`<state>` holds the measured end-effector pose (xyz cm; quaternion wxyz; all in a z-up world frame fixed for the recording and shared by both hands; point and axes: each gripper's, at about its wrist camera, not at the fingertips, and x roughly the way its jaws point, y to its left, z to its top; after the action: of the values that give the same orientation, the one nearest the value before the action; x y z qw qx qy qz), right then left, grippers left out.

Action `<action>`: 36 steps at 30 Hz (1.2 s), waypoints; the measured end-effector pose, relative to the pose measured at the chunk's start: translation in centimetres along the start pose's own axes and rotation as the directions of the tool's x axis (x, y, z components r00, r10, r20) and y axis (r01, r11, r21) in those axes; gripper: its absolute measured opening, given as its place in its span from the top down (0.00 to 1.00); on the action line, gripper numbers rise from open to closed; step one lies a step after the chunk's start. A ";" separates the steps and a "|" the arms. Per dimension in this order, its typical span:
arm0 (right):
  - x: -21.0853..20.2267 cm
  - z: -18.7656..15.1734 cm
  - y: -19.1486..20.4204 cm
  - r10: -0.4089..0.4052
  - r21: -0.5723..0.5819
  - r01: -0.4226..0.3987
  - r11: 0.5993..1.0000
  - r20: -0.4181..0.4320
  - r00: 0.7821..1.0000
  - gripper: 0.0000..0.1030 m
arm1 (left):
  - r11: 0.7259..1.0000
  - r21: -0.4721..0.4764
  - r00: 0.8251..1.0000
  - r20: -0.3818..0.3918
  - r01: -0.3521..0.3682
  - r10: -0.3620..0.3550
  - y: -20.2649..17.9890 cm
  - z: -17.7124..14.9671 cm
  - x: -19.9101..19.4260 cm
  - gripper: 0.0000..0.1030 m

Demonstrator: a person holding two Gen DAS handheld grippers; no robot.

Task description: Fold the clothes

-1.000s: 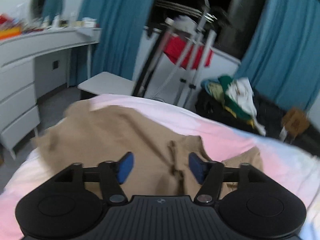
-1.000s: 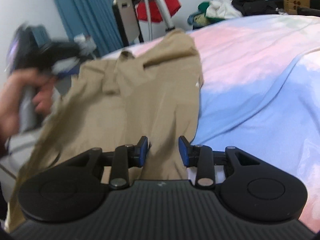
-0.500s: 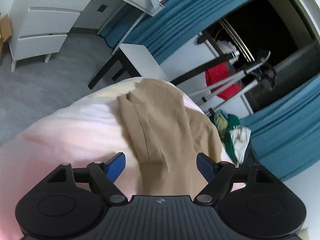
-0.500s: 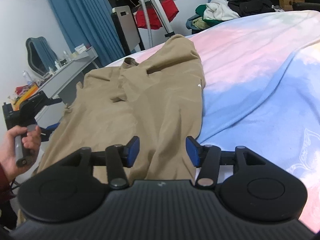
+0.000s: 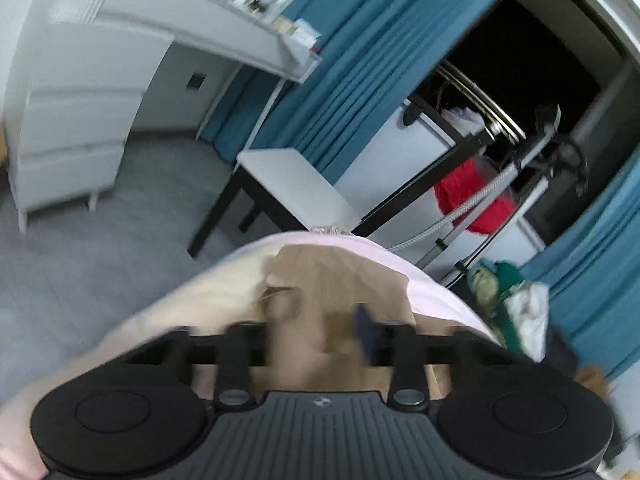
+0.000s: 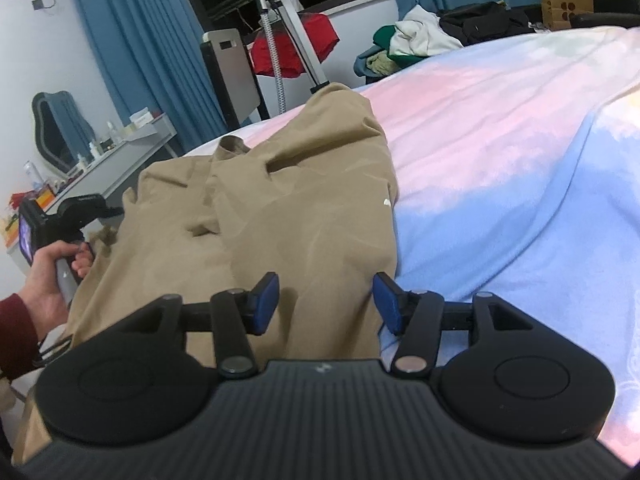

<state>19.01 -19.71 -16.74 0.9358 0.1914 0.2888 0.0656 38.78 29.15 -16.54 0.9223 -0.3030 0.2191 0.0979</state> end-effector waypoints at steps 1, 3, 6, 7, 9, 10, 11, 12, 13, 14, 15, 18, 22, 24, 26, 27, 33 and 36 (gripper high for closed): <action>0.2 0.0 -0.1 -0.002 0.005 0.002 1.000 -0.002 1.000 0.46 | 0.999 0.045 1.000 0.012 -0.015 0.014 -0.8 0.0 -0.3 0.94; 0.3 0.1 -0.1 -0.016 0.017 0.016 1.000 -0.005 1.000 0.48 | 0.991 0.134 0.998 0.066 -0.030 0.021 -2.5 -0.1 -1.8 0.95; -0.1 0.1 -0.2 -0.036 0.030 0.037 0.999 -0.010 0.999 0.48 | 0.966 0.254 0.992 0.126 -0.051 0.020 -5.7 0.2 -4.1 0.96; -0.3 0.2 -0.2 -0.038 0.033 0.038 0.999 -0.009 0.999 0.48 | 0.957 0.285 0.990 0.138 -0.049 0.009 -7.0 0.4 -4.8 0.96; -0.8 0.3 -0.3 -0.040 0.043 0.040 0.998 -0.006 0.999 0.47 | 0.935 0.351 0.986 0.168 -0.039 -0.022 -9.9 0.5 -6.6 0.96; -1.1 0.4 -0.4 -0.040 0.047 0.040 0.998 -0.003 0.999 0.47 | 0.919 0.393 0.983 0.180 -0.036 -0.039 -11.6 0.3 -7.6 0.96; -1.5 0.5 -0.4 -0.039 0.049 0.038 0.998 0.004 0.999 0.47 | 0.900 0.436 0.980 0.190 -0.033 -0.056 -13.4 -0.1 -8.5 0.96; -1.9 0.6 -0.5 -0.039 0.051 0.038 0.998 0.009 0.999 0.47 | 0.877 0.480 0.978 0.194 -0.027 -0.076 -15.3 -0.6 -9.2 0.96; -2.3 0.7 -0.6 -0.039 0.056 0.038 0.998 0.015 0.999 0.47 | 0.851 0.525 0.976 0.196 -0.021 -0.097 -17.2 -1.1 -9.9 0.96; -2.6 0.8 -0.7 -0.037 0.063 0.036 0.997 0.020 0.999 0.47 | 0.824 0.566 0.974 0.192 -0.011 -0.119 -19.2 -1.9 -10.5 0.96; -2.9 1.0 -0.9 -0.036 0.070 0.034 0.997 0.024 0.999 0.47 | 0.801 0.598 0.973 0.184 0.001 -0.139 -21.0 -2.8 -11.0 0.96; -3.3 1.3 -1.7 -0.038 0.101 0.035 0.994 0.030 0.999 0.46 | 0.728 0.684 0.971 0.141 0.047 -0.194 -26.3 -6.4 -11.9 0.96; -3.5 1.5 -2.7 -0.045 0.133 0.040 0.990 0.032 0.998 0.46 | 0.623 0.773 0.972 0.031 0.124 -0.232 -32.0 -12.7 -11.1 0.96; -3.3 1.5 -3.2 -0.043 0.157 0.039 0.987 0.024 0.999 0.46 | 0.582 0.798 0.974 -0.026 0.156 -0.226 -33.8 -16.1 -10.2 0.96; -3.0 1.5 -3.7 -0.038 0.172 0.034 0.984 0.017 0.999 0.46 | 0.549 0.816 0.975 -0.079 0.183 -0.208 -34.8 -19.3 -9.1 0.95; -2.9 1.5 -3.9 -0.035 0.179 0.032 0.983 0.013 0.999 0.46 | 0.531 0.825 0.975 -0.103 0.194 -0.196 -35.2 -20.7 -8.4 0.95; -2.3 1.4 -4.7 -0.027 0.200 0.025 0.979 0.006 1.000 0.46 | 0.522 0.818 0.970 -0.194 0.241 -0.144 -34.6 -25.1 -6.5 0.55; -2.0 1.4 -4.9 -0.021 0.209 0.019 0.978 0.007 1.000 0.46 | 0.541 0.805 0.970 -0.213 0.243 -0.118 -32.9 -24.4 -8.2 0.48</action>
<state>18.21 -25.19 -16.55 0.9124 0.2861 0.2918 0.0247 33.41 -12.15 -13.29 0.9445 0.1369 0.2678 -0.1323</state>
